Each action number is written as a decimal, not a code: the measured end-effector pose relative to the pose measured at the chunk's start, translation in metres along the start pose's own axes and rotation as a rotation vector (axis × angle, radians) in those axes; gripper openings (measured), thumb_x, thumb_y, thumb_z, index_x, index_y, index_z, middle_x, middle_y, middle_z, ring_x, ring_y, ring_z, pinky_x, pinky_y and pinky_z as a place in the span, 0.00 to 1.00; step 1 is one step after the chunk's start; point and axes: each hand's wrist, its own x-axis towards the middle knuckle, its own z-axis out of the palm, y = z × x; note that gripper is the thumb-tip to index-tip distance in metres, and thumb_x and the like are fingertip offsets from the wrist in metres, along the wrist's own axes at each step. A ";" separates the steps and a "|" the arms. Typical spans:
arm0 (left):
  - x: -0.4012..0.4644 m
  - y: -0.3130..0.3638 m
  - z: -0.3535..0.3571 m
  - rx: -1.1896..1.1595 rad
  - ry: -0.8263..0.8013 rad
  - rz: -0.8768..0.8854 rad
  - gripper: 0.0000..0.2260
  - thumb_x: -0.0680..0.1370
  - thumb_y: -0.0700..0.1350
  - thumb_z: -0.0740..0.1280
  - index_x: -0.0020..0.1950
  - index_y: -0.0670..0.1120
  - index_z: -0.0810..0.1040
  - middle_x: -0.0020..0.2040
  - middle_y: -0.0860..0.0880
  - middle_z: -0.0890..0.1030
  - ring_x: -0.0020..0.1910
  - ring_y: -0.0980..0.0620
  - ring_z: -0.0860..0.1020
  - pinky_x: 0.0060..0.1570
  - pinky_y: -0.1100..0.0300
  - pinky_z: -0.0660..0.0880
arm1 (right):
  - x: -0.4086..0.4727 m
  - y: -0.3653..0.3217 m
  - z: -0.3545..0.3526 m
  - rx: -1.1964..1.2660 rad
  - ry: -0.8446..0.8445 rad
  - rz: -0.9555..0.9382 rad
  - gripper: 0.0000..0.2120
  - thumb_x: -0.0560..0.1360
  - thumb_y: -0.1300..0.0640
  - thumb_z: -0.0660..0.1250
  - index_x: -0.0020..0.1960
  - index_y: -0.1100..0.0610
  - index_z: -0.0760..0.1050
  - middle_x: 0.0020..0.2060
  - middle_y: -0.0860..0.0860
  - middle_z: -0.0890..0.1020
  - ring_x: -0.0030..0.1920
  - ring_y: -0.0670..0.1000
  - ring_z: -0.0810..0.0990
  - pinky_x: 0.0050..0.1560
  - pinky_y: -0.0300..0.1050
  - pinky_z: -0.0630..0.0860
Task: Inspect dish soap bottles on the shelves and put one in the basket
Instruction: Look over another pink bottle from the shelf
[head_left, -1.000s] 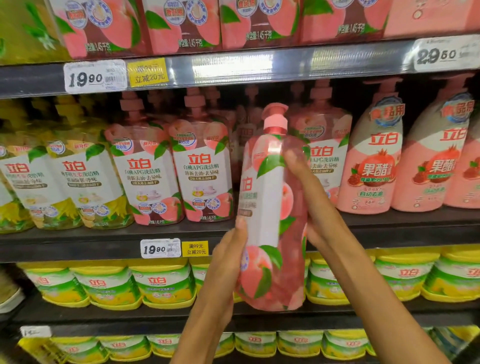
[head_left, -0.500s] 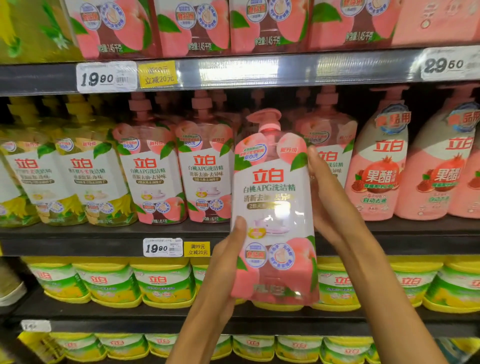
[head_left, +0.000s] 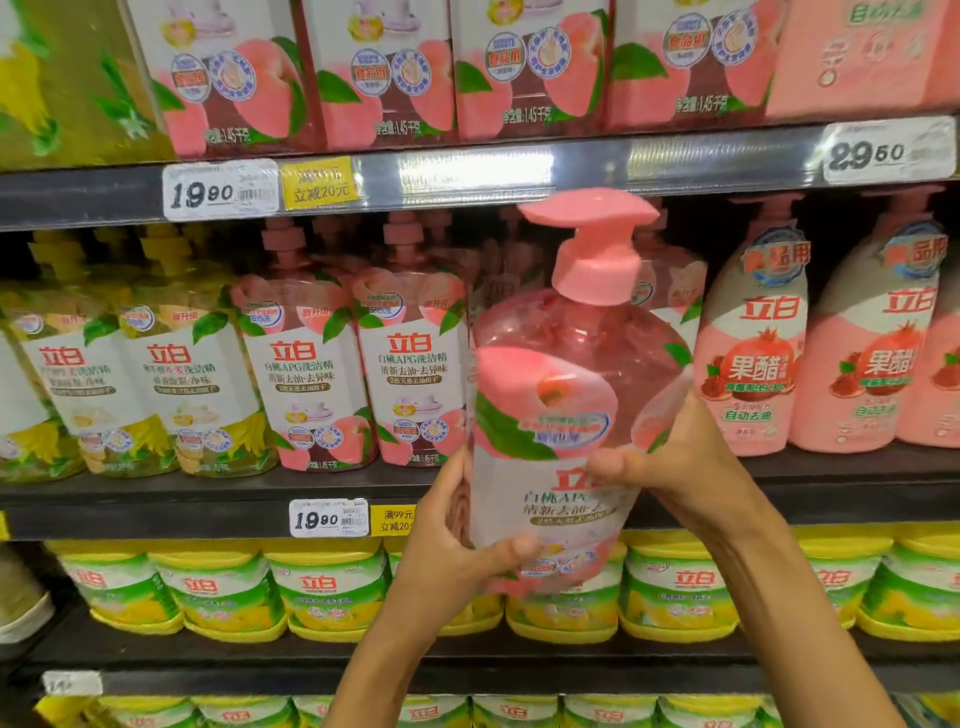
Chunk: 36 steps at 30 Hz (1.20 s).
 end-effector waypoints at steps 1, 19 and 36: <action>0.000 -0.001 -0.002 0.015 -0.012 0.004 0.31 0.61 0.49 0.79 0.63 0.56 0.74 0.59 0.50 0.82 0.58 0.49 0.80 0.51 0.57 0.80 | -0.003 -0.001 -0.002 -0.006 -0.037 -0.013 0.57 0.44 0.37 0.84 0.62 0.68 0.69 0.54 0.67 0.79 0.56 0.67 0.79 0.57 0.68 0.75; -0.009 0.008 0.003 0.013 0.163 -0.068 0.37 0.57 0.52 0.80 0.63 0.44 0.76 0.51 0.52 0.85 0.51 0.54 0.83 0.44 0.66 0.79 | -0.001 -0.004 0.003 0.203 -0.009 0.044 0.35 0.54 0.49 0.84 0.55 0.59 0.72 0.46 0.54 0.86 0.47 0.52 0.86 0.42 0.44 0.82; -0.021 0.025 0.016 -0.316 0.169 -0.383 0.23 0.62 0.61 0.68 0.52 0.51 0.85 0.54 0.40 0.84 0.57 0.35 0.79 0.59 0.35 0.70 | 0.016 0.014 0.020 0.607 0.132 0.492 0.20 0.77 0.48 0.66 0.68 0.50 0.73 0.60 0.54 0.82 0.59 0.56 0.81 0.64 0.58 0.74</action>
